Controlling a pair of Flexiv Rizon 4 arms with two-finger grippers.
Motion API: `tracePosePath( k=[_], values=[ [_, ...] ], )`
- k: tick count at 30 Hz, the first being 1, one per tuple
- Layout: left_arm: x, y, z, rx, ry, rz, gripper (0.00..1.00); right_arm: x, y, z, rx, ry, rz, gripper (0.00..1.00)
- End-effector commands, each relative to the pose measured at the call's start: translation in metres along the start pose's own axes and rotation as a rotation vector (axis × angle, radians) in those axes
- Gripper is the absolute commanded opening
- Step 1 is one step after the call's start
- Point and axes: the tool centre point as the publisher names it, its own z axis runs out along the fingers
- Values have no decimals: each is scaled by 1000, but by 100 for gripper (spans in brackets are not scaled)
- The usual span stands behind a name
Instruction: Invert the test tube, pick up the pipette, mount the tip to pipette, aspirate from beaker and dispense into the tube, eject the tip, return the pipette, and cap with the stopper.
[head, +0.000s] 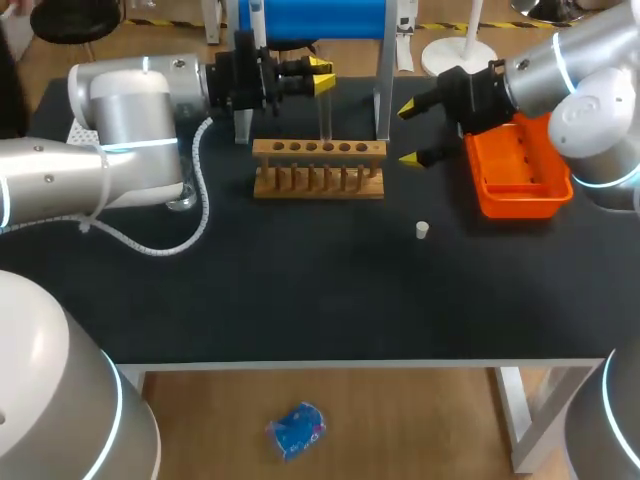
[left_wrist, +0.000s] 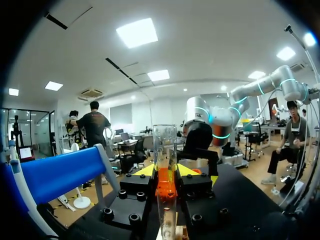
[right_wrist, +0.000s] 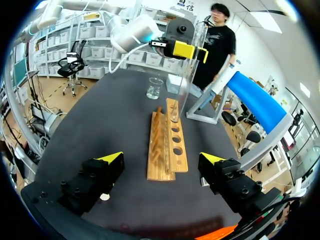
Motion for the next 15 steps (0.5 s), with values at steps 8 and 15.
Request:
tracePosePath(
  k=[8, 15],
  values=[
    [-10, 14, 7, -17, 20, -10, 0, 0, 0, 0, 1, 0, 0, 100],
    [-8, 19, 6, -15, 14, -23, 0, 0, 0, 0, 1, 0, 0, 100]
  ],
)
